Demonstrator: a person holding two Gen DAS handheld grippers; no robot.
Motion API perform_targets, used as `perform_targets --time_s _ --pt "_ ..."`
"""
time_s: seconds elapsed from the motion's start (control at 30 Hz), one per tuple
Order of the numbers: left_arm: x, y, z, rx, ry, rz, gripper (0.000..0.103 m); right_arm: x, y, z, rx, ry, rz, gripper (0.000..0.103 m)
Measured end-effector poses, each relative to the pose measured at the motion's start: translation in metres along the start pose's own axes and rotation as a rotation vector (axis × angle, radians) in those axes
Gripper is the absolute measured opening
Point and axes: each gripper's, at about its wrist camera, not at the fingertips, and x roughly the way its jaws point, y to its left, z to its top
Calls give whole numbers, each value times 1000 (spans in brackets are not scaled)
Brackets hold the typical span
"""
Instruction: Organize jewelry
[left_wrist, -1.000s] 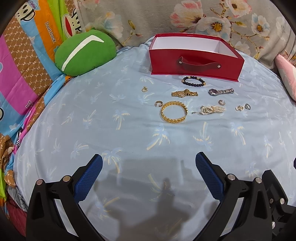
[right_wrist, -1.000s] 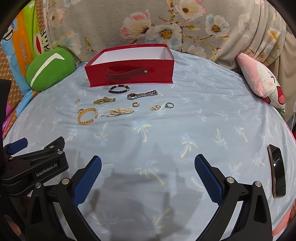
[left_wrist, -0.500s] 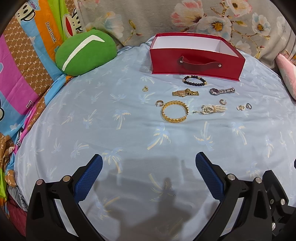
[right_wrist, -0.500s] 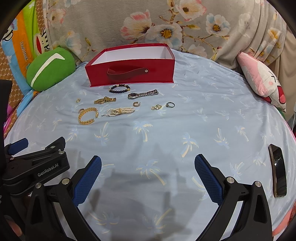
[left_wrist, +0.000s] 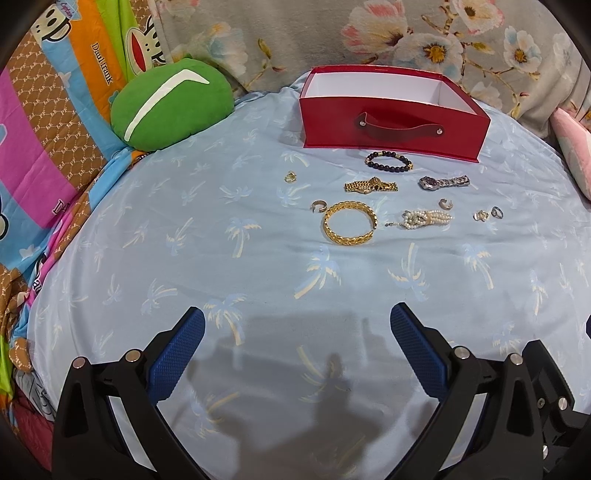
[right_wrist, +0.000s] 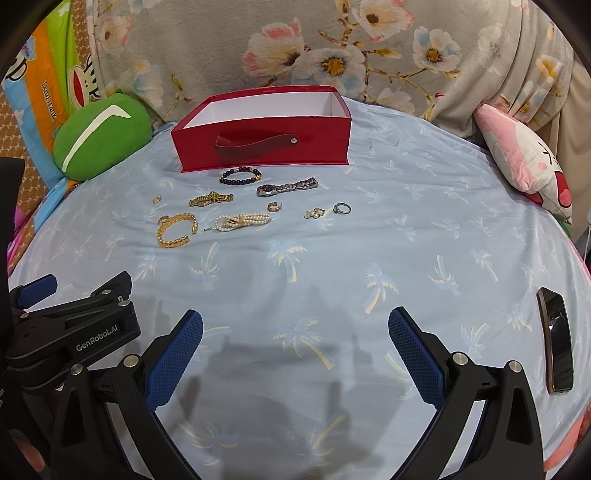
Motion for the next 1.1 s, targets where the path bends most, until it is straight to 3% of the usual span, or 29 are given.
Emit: perform_targets --time_s 0.37,0.67,0.9,1.1 --pt "17 22 9 -52 27 21 98 11 1 -1 13 15 7 98" --pt "43 46 19 -103 61 32 98 40 1 11 1 39 67 98" --pt "59 44 35 -133 85 -73 98 58 -1 21 9 49 59 98" --pt "77 21 57 -98 76 -103 98 65 -12 21 37 59 39 98"
